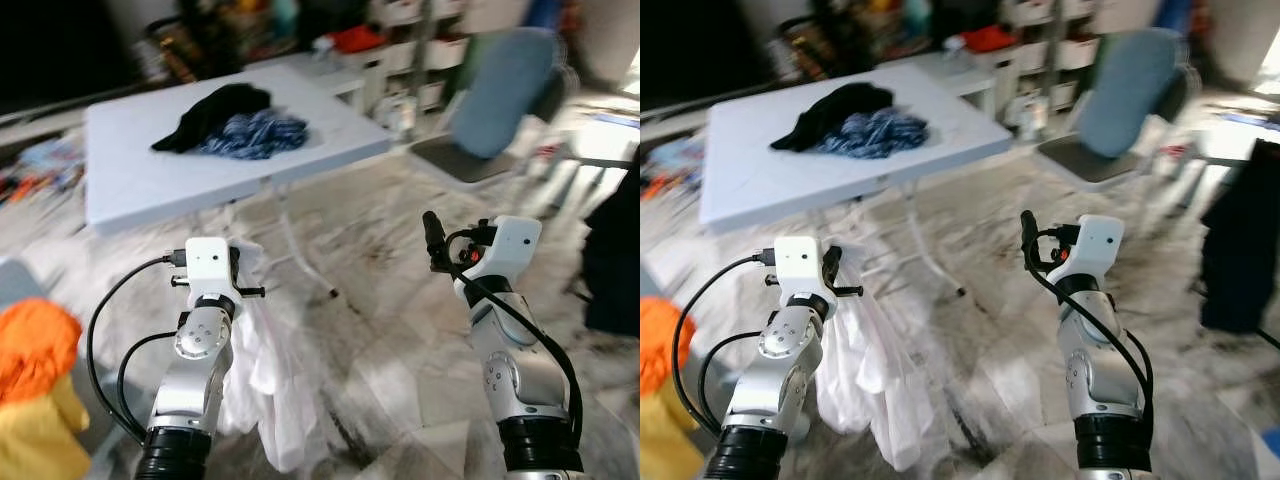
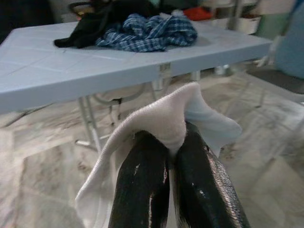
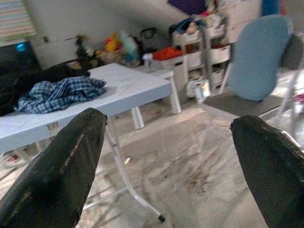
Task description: Hang hanger
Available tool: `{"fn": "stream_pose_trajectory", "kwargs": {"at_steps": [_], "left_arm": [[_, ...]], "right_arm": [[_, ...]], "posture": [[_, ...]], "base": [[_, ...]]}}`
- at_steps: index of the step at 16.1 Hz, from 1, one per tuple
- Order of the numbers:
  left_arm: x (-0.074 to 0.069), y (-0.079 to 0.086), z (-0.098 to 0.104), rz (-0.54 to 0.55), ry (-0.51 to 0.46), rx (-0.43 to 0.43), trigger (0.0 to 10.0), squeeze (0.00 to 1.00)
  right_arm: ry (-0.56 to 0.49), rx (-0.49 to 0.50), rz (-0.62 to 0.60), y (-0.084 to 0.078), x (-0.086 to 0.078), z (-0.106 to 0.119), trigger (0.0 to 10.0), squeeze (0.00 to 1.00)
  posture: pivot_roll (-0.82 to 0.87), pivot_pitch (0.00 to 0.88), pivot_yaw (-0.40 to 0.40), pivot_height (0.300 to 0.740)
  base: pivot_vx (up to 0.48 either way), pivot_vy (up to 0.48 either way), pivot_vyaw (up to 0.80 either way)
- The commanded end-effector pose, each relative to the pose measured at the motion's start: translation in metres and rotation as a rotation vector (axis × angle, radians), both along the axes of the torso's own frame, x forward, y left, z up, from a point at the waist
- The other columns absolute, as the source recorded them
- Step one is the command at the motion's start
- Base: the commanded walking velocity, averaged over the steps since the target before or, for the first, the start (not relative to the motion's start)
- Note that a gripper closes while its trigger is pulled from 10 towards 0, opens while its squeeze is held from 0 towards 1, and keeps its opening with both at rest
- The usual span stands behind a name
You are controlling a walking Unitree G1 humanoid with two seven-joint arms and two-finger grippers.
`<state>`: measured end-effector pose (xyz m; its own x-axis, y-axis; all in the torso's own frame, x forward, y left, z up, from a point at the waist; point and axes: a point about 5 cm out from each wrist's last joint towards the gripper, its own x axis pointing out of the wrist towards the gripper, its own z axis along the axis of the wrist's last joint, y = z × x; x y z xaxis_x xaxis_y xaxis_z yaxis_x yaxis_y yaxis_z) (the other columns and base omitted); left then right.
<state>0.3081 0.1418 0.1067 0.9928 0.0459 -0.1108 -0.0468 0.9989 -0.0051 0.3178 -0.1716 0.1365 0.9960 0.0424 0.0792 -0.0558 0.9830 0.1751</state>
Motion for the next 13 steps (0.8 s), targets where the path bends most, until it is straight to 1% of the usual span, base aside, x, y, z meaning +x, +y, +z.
{"fn": "stream_pose_trajectory", "kwargs": {"at_steps": [1,2,3,4,5,6,8,13], "left_arm": [[0.003,0.009,0.0087,0.026,-0.031,0.015,10.0,0.0],[0.0031,0.009,0.0086,0.026,-0.031,0.014,10.0,0.0],[0.003,0.0084,0.0101,0.015,-0.05,0.009,10.0,0.0],[0.0027,0.0079,0.0109,0.005,-0.057,-0.006,10.0,0.0],[0.0024,0.0054,0.0123,-0.044,-0.06,-0.049,10.0,0.0],[0.0024,0.0074,0.0108,-0.027,-0.052,-0.08,10.0,0.0],[0.0023,0.0079,0.0131,-0.039,-0.07,-0.103,10.0,0.0],[0.0025,0.0072,0.0133,-0.053,-0.071,-0.121,10.0,0.0]], "right_arm": [[-0.019,0.005,0.021,0.0074,0.0023,0.0057,10.0,0.0],[-0.019,0.005,0.021,0.0074,0.0023,0.0057,10.0,0.0],[-0.02,0.006,0.02,0.0072,0.0023,0.0058,10.0,0.0],[-0.02,0.006,0.019,0.007,0.0024,0.0059,10.0,0.0],[-0.02,0.007,0.017,0.0065,0.0029,0.0062,10.0,0.0],[-0.02,0.003,0.017,0.0066,0.0029,0.0063,10.0,0.0],[-0.019,0.001,0.017,0.0067,0.0032,0.0064,10.0,0.0],[-0.022,-0.007,0.021,0.0073,0.004,0.007,10.0,0.0]], "posture": [[-0.11,0.0,0.065,0.74],[-0.11,0.0,0.065,0.74],[-0.11,0.0,0.065,0.74],[-0.11,0.0,0.065,0.74],[-0.11,0.0,0.065,0.74],[-0.11,0.0,0.064,0.74],[-0.11,0.0,0.062,0.74],[-0.11,0.0,0.061,0.74]], "base": [[0.0,0.48,-0.8],[0.0,0.405,-0.8],[0.0,0.0,-0.59],[0.0,0.0,0.0],[0.0,0.0,0.0],[0.0,0.0,0.0],[0.0,0.0,0.0],[0.312,0.0,-0.8]]}}
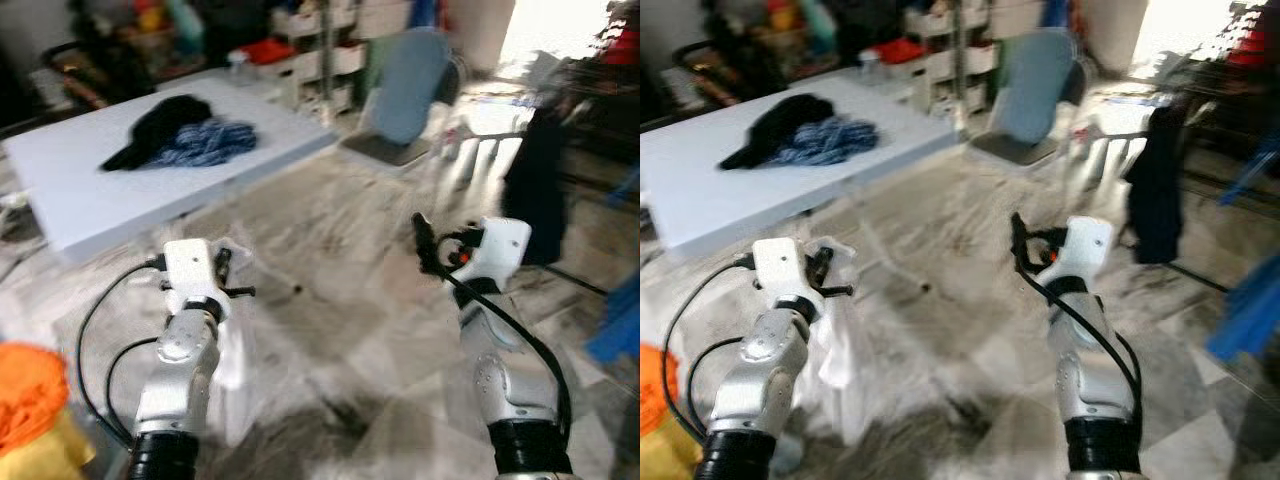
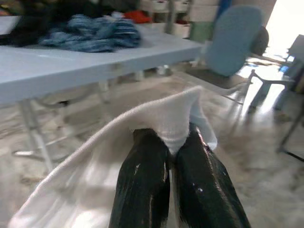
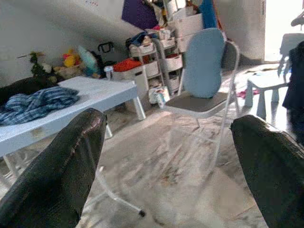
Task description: Hang hanger
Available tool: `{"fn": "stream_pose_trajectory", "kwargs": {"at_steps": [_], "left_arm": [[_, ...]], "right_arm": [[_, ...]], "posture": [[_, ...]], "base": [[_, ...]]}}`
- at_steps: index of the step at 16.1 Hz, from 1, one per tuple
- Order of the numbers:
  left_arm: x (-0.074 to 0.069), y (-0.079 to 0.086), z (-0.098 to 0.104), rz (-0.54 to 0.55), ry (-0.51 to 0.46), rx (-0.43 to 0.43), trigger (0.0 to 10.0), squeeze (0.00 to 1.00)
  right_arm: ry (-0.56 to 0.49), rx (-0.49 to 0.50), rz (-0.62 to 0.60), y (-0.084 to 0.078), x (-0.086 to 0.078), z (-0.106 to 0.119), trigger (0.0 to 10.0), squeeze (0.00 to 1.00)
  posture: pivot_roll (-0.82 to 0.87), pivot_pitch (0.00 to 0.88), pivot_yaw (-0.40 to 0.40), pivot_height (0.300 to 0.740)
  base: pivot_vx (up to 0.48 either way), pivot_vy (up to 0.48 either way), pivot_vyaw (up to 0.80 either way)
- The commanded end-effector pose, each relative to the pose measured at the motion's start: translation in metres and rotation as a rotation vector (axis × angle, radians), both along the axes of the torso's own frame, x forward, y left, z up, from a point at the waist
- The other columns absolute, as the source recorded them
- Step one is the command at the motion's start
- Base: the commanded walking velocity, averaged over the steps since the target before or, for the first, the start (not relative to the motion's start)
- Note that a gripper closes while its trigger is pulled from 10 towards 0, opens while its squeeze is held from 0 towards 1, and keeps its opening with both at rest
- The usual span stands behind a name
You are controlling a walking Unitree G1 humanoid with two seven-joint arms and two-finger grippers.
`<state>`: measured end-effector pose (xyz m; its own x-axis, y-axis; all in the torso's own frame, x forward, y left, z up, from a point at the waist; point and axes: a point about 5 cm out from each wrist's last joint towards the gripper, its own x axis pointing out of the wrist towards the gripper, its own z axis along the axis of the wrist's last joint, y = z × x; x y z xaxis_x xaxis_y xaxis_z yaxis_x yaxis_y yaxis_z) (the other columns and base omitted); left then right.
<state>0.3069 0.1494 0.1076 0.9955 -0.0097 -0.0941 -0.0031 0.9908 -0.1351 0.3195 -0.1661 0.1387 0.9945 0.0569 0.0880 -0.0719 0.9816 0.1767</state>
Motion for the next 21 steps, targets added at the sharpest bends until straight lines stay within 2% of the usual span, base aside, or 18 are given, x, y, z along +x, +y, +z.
{"fn": "stream_pose_trajectory", "kwargs": {"at_steps": [1,14,21], "left_arm": [[0.0037,-0.0008,0.0123,-0.013,-0.053,0.003,10.0,0.0],[0.0032,-0.002,0.0093,-0.02,-0.033,-0.009,10.0,0.0],[0.0029,-0.0037,0.006,-0.029,-0.01,-0.012,10.0,0.0]], "right_arm": [[-0.014,-0.011,0.006,0.0018,0.0025,0.0049,10.0,0.0],[-0.013,-0.02,0.003,0.0018,0.0005,0.0039,10.0,0.0],[-0.003,-0.028,-0.002,0.0017,0.0003,0.0018,10.0,0.0]], "posture": [[-0.11,0.0,0.062,0.74],[-0.11,0.0,0.065,0.74],[-0.11,0.0,0.065,0.74]], "base": [[0.394,0.0,-0.8],[0.351,0.32,-0.79],[0.272,0.396,0.0]]}}
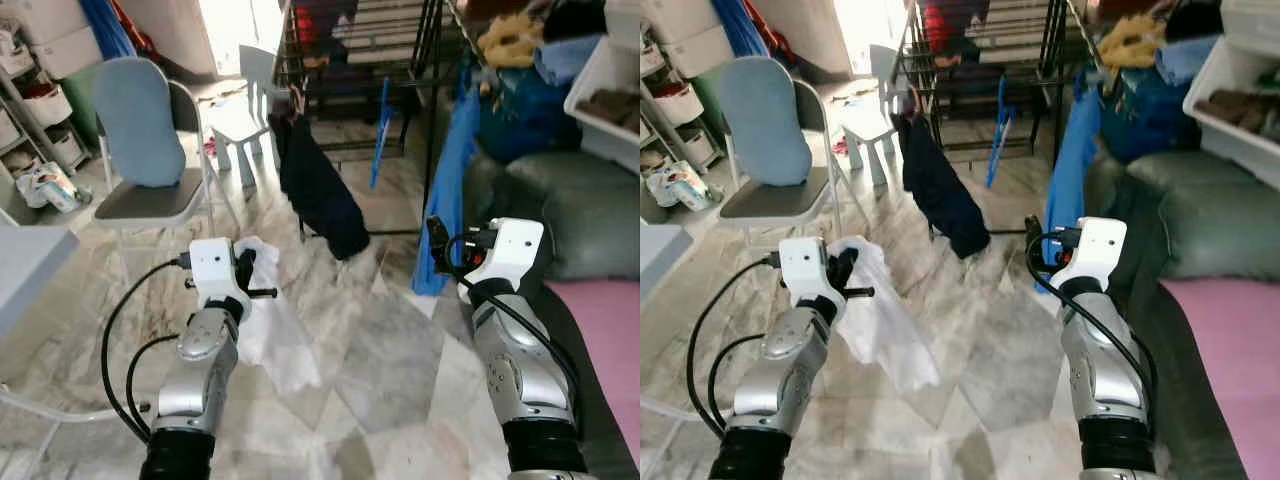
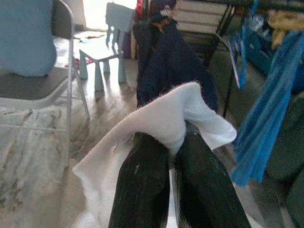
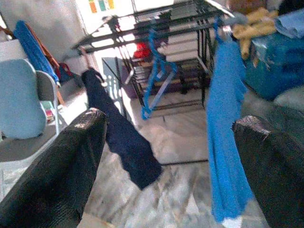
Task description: Hang hanger
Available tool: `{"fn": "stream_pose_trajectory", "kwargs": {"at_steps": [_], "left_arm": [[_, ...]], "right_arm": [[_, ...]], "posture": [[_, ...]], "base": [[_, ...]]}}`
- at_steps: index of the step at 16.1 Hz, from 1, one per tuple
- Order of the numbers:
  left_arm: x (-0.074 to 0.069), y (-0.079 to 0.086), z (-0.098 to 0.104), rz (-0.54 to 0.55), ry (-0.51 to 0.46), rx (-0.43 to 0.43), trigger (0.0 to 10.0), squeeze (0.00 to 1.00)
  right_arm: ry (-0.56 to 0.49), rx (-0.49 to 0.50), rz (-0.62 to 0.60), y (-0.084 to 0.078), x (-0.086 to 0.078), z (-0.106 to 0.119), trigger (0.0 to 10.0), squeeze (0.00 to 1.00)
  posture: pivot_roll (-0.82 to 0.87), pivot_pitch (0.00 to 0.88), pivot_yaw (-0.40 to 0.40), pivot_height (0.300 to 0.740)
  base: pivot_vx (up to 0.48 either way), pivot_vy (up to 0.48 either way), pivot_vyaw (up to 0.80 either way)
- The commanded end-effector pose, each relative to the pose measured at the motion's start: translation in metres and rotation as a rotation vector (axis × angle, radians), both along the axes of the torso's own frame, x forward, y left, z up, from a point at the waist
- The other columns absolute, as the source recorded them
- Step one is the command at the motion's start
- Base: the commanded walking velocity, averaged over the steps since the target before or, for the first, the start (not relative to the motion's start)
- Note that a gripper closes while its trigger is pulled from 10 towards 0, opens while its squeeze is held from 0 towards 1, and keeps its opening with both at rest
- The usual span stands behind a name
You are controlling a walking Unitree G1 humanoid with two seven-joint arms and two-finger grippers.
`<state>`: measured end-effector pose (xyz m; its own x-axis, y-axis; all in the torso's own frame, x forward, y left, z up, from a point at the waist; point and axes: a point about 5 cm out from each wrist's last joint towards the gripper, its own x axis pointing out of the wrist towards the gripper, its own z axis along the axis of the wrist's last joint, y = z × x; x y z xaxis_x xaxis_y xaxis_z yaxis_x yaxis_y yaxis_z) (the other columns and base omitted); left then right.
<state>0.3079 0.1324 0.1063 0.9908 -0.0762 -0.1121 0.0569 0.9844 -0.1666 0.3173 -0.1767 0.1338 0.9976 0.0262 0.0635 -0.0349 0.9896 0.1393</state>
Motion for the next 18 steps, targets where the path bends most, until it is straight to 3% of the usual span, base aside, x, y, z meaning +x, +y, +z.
{"fn": "stream_pose_trajectory", "kwargs": {"at_steps": [1,6,10,18], "left_arm": [[0.002,0.013,0.007,0.036,-0.02,0.013,10.0,0.0],[0.001,0.01,0.003,0.024,0.001,0.024,10.0,0.0],[-0.004,0.011,-0.003,0.06,0.032,0.022,10.0,0.0],[-0.015,0.006,-0.011,0.019,0.037,0.055,10.0,0.0]], "right_arm": [[-0.025,0.009,0.032,0.012,0.003,0.007,10.0,0.0],[0.012,-0.037,0.056,0.016,0.002,0.0,10.0,0.0],[0.048,-0.081,0.099,0.018,0.004,-0.006,10.0,0.0],[0.057,-0.12,0.109,0.029,0.015,-0.006,10.0,0.0]], "posture": [[-0.11,0.0,0.066,0.74],[-0.11,0.0,0.065,0.74],[-0.09,0.0,0.003,0.74],[-0.04,0.0,-0.061,0.74]], "base": [[0.0,0.442,0.0],[0.0,0.477,0.0],[0.0,0.475,0.0],[0.0,0.0,0.0]]}}
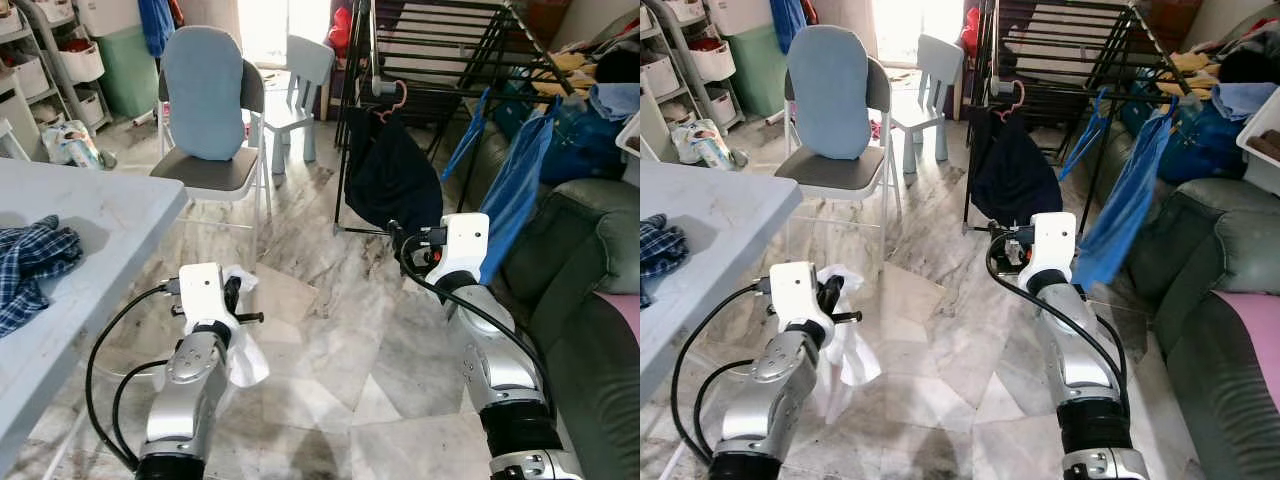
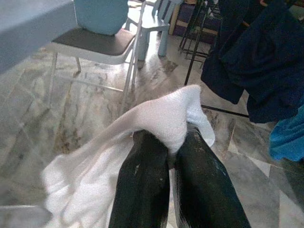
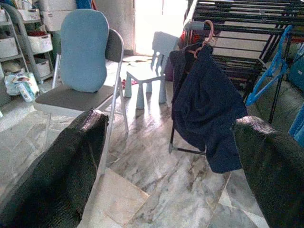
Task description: Hang hanger
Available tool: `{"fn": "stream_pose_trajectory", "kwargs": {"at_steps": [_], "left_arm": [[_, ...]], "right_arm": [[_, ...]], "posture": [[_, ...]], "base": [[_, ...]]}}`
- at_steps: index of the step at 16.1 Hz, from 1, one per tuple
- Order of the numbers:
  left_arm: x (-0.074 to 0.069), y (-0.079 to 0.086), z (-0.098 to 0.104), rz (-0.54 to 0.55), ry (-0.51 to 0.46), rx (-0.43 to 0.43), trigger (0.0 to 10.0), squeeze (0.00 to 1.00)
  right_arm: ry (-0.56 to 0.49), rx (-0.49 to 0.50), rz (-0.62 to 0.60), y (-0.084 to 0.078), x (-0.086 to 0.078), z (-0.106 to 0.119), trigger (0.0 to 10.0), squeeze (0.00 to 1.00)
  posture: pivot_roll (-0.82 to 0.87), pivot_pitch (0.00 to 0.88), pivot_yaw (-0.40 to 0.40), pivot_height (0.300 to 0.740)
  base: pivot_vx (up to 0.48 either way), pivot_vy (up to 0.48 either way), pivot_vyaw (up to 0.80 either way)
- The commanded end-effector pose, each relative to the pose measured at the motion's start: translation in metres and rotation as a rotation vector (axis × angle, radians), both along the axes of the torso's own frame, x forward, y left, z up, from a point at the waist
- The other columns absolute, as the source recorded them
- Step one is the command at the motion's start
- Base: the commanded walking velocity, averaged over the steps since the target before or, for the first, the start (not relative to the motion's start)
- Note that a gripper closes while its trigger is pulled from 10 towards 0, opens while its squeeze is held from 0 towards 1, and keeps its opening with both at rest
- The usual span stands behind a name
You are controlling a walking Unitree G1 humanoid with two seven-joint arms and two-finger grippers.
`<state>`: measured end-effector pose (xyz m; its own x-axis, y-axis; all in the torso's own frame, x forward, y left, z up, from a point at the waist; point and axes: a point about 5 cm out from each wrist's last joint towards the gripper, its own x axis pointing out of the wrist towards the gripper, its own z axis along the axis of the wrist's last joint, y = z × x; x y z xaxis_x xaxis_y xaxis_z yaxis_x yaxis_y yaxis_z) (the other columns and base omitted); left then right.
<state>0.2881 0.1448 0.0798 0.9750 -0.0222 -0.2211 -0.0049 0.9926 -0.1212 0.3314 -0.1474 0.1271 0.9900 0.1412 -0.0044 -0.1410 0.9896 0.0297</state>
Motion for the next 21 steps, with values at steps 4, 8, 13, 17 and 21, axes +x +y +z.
{"fn": "stream_pose_trajectory", "kwargs": {"at_steps": [4,8,13,17,21], "left_arm": [[0.014,-0.007,0.03,-0.081,-0.149,0.015,10.0,0.0],[0.013,-0.008,0.028,-0.125,-0.14,0.031,10.0,0.0],[0.002,0.0,0.011,-0.21,-0.142,0.093,10.0,0.0],[0.007,0.0,0.015,-0.207,-0.181,0.065,10.0,0.0],[0.005,-0.008,0.013,-0.238,-0.186,0.049,10.0,0.0]], "right_arm": [[-0.021,0.014,-0.011,0.01,0.01,0.005,10.0,0.0],[-0.032,0.011,-0.078,0.008,0.007,0.001,10.0,0.0],[0.022,-0.012,-0.221,-0.017,-0.01,-0.018,10.0,0.0],[0.029,-0.014,-0.242,-0.024,-0.011,-0.018,10.0,0.0],[0.006,-0.011,-0.223,-0.02,-0.01,-0.011,10.0,0.0]], "posture": [[-0.03,0.0,-0.061,0.74],[-0.05,0.0,0.004,0.74],[-0.09,0.0,0.019,0.74],[-0.1,0.0,-0.001,0.74],[-0.12,0.0,0.006,0.74]], "base": [[0.0,0.0,0.0],[0.0,0.0,0.0],[0.0,0.0,0.0],[0.185,0.0,0.0],[0.442,0.0,-0.33]]}}
